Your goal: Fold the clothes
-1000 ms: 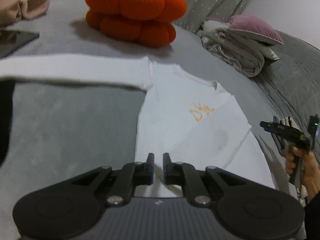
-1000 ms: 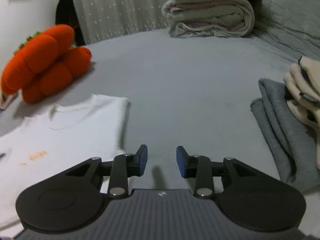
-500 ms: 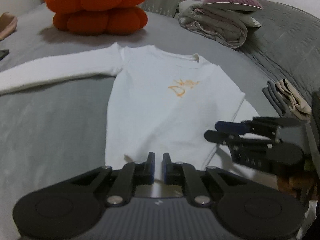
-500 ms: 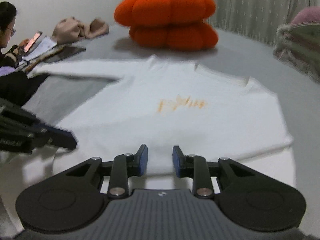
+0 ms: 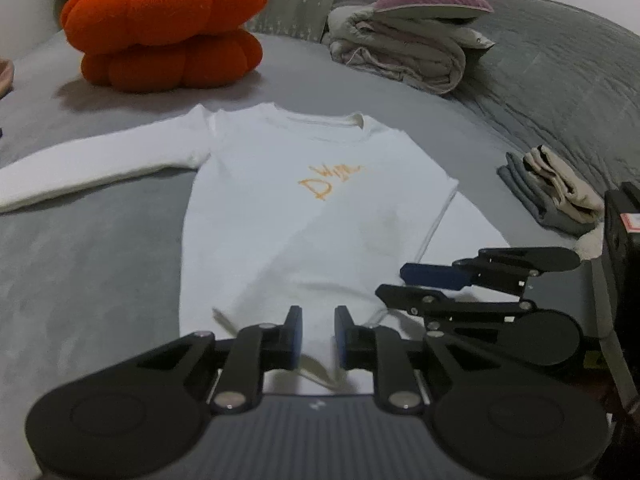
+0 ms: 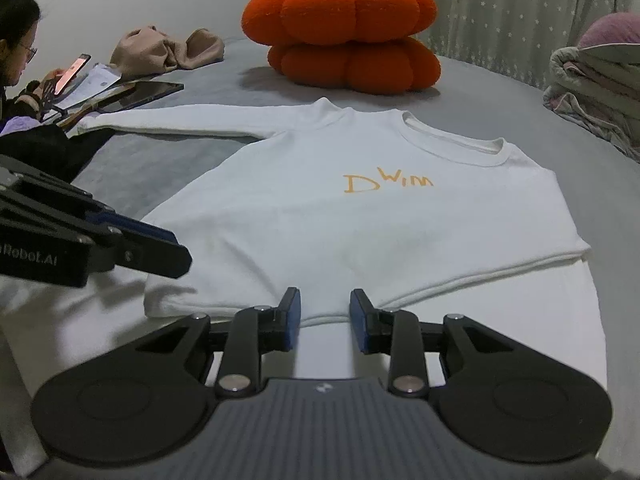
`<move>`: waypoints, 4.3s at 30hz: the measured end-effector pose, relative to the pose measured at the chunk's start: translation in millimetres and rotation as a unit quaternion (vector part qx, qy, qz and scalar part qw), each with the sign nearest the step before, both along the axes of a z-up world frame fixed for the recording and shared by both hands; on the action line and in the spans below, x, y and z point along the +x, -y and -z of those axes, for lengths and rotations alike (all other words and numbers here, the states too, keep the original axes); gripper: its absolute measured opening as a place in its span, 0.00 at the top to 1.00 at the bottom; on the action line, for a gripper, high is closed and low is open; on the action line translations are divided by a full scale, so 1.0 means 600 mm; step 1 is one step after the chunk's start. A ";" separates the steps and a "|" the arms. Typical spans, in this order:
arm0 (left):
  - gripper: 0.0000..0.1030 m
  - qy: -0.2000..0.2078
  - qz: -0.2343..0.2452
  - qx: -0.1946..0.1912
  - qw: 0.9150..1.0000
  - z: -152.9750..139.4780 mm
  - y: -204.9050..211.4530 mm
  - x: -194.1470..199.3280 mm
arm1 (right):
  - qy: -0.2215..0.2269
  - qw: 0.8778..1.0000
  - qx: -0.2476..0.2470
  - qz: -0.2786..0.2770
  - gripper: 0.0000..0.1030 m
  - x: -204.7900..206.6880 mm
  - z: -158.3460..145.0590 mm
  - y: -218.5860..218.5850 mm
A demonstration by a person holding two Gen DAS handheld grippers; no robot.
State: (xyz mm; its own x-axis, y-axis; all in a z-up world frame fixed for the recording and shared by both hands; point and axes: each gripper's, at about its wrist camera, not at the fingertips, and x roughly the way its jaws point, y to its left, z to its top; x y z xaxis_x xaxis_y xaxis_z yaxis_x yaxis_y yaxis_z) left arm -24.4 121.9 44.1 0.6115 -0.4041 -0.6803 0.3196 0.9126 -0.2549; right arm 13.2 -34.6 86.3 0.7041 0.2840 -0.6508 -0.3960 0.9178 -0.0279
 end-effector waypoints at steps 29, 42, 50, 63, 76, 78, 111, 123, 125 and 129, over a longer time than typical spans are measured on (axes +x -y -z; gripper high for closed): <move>0.83 -0.013 0.013 0.025 1.000 0.012 0.003 -0.010 | 0.032 0.985 0.022 0.170 0.46 0.108 -0.009 0.212; 0.76 -0.015 0.026 0.015 0.999 0.006 0.000 -0.004 | 0.024 0.978 0.063 0.195 0.71 0.168 -0.010 0.304; 0.76 -0.022 0.023 0.010 0.999 0.003 0.001 0.003 | -0.002 0.974 0.131 0.184 0.89 0.167 0.003 0.336; 0.75 -0.027 0.019 0.005 0.999 0.006 -0.006 0.004 | -0.021 0.956 0.133 0.262 0.90 0.178 0.006 0.336; 0.69 -0.027 0.023 0.007 0.999 0.007 -0.002 0.009 | 0.028 0.975 0.049 0.214 0.97 0.218 -0.012 0.294; 0.69 -0.027 0.024 0.005 0.999 0.008 -0.003 0.009 | 0.019 0.976 0.026 0.216 0.97 0.240 0.006 0.287; 0.63 -0.029 0.035 0.002 0.999 0.009 0.015 0.018 | 0.025 0.977 0.007 0.211 1.00 0.373 0.009 0.263; 0.62 -0.034 0.033 -0.002 0.999 0.007 0.014 0.021 | 0.029 0.985 -0.046 0.162 0.80 0.398 0.002 0.240; 0.60 -0.034 0.034 -0.001 0.999 0.007 0.018 0.021 | 0.026 0.986 -0.048 0.155 0.80 0.408 0.013 0.237; 0.58 -0.031 0.034 0.001 0.999 0.007 0.023 0.023 | 0.032 0.984 -0.052 0.168 0.80 0.435 0.022 0.223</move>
State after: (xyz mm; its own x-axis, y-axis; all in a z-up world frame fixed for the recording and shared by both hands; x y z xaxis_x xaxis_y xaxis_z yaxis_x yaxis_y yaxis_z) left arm -10.6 108.1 39.8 0.5386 -0.4420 -0.7173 0.3645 0.8898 -0.2746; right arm 274.0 -168.3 73.1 0.7872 -0.0374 -0.6156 -0.0652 0.9875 -0.1433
